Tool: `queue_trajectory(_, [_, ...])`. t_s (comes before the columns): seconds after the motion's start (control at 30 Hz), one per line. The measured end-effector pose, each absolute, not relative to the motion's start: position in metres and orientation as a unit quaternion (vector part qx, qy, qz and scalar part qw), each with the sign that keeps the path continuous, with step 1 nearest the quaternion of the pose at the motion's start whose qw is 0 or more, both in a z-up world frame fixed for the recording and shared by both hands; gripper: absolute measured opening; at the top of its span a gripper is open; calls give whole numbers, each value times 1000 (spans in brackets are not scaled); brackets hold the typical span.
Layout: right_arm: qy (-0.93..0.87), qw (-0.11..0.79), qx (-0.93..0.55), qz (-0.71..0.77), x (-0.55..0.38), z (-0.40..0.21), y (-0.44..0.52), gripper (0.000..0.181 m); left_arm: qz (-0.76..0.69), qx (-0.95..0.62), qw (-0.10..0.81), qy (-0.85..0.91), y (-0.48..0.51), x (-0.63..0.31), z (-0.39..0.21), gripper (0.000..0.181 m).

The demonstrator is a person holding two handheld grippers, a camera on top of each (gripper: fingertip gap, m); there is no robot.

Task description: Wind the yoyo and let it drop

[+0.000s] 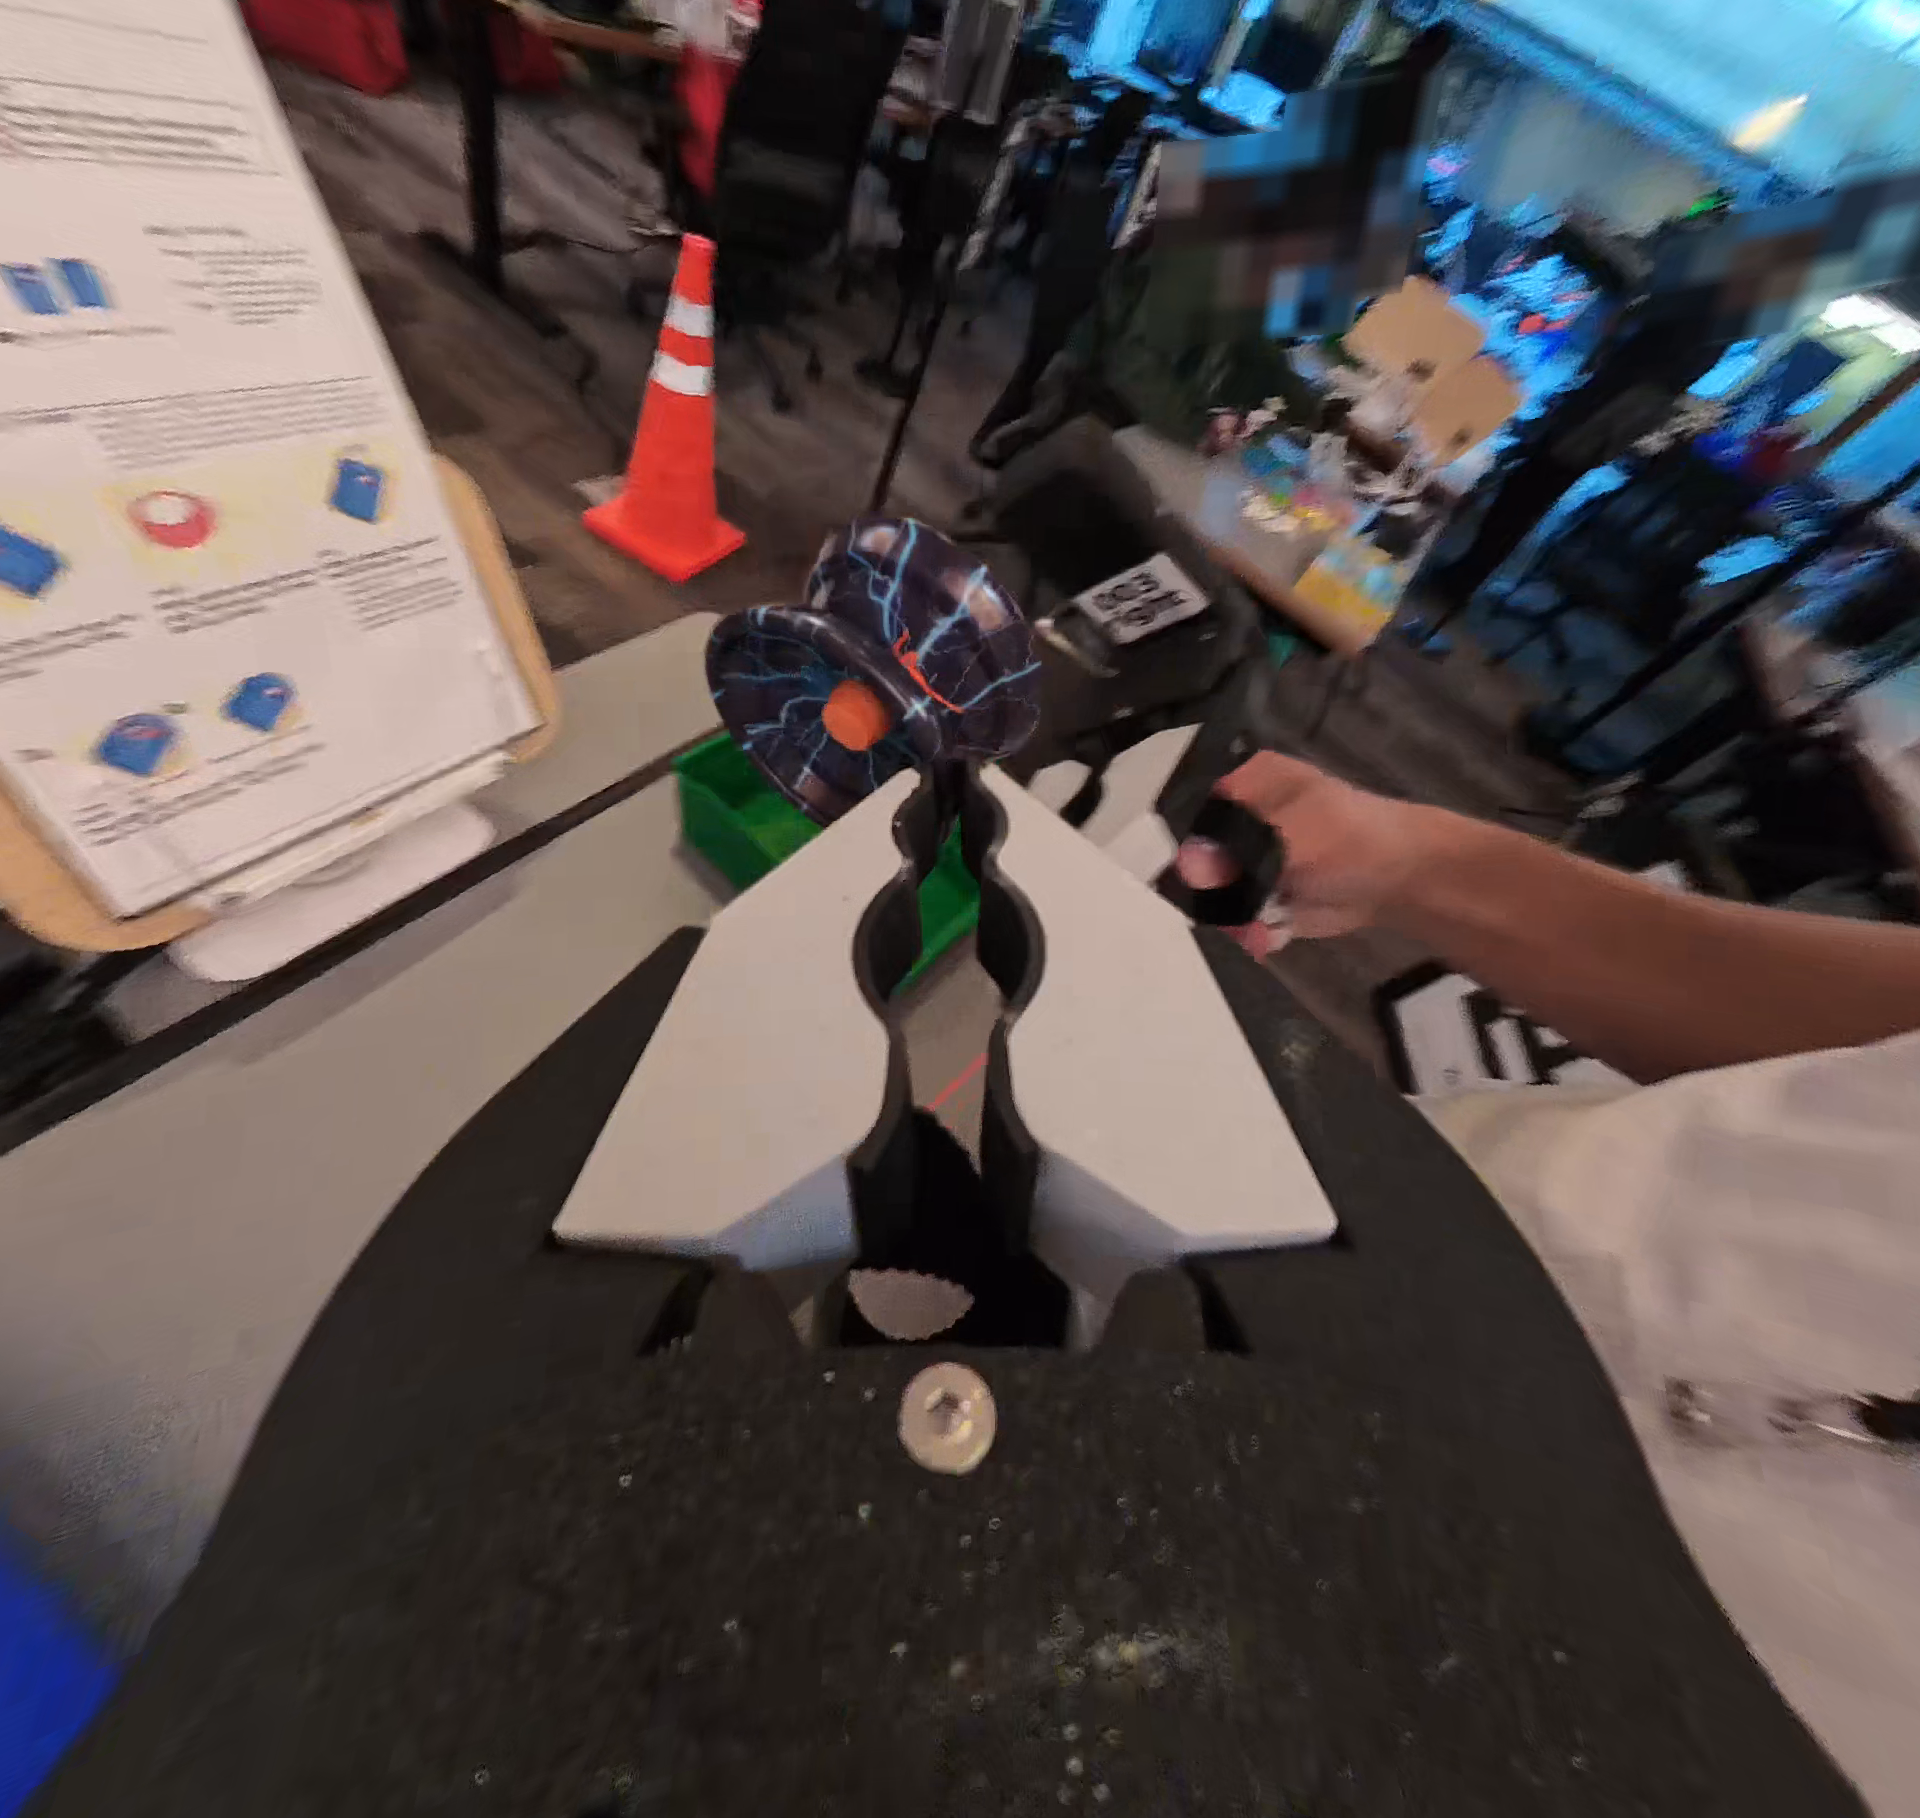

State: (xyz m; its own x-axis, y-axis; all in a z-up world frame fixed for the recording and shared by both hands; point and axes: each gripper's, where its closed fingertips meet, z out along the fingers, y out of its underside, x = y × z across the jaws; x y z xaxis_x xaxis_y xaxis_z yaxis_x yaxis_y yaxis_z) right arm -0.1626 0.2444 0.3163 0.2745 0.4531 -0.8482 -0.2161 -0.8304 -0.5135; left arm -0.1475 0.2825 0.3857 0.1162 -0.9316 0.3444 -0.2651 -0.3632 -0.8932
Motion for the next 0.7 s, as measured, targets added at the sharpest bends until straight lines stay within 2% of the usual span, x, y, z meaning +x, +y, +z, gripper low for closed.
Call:
queue_trajectory(0.17, [-58, 328, -735, 590, -145, 318, 265, 0, -572, -612, 291, 461, 250, -154, 405, 0])
queue_trajectory(0.33, [-51, 355, -713, 603, -121, 357, 291, 0, -491, -599, 274, 571, 222, -163, 372, 0])
queue_trajectory(0.53, [-114, 289, -743, 593, -159, 377, 266, 0, -305, -655, 308, 619, 258, -174, 323, 1])
queue_trajectory(0.7, [-139, 233, -769, 578, -197, 345, 230, 0, -348, -685, 357, 530, 284, -172, 347, 0])
